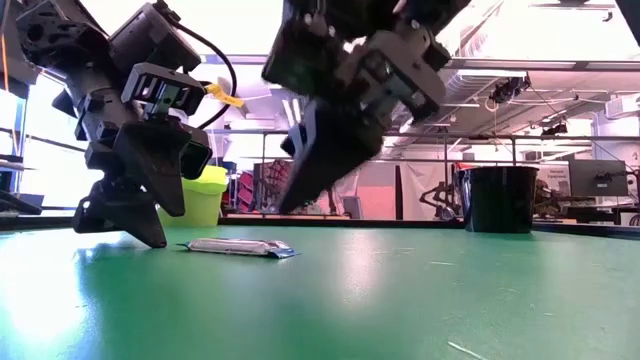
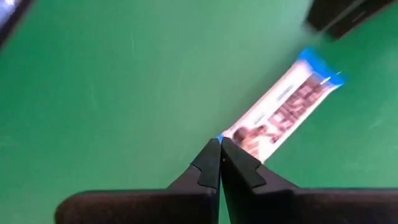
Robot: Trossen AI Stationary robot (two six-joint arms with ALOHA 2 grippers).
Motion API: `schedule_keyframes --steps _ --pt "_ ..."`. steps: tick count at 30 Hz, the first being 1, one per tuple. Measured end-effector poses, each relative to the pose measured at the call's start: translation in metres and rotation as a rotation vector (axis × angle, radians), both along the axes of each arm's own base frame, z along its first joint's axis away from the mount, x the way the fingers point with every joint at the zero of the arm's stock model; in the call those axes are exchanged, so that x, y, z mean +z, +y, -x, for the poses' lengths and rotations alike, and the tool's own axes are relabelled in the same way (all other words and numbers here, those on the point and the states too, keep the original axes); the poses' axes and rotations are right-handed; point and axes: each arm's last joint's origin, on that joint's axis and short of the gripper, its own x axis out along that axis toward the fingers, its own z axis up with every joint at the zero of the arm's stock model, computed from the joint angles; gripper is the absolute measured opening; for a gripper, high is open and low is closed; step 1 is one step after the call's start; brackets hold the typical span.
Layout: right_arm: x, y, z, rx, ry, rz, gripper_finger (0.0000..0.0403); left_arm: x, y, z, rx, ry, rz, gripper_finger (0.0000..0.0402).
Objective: Sort candy by brand, put in halloween buckets
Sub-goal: Put the white chocolate into the white bucket
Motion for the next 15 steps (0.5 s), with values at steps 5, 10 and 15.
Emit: schedule_keyframes --steps 5,10,15 --pt "-0.018 0.003 -0.002 -0.002 0.034 0.008 0.0000 0.000 0.001 0.000 0.005 -0.002 0.003 0.0172" --pt "-0.026 0.001 -0.007 -0.045 0.013 0.022 0.0000 0.001 0.002 -0.001 0.008 -0.009 0.005 0.0172" --pt "-0.029 -0.001 -0.011 -0.057 -0.011 0.010 0.0000 0.001 0.003 -0.002 0.022 -0.014 0.004 0.0172"
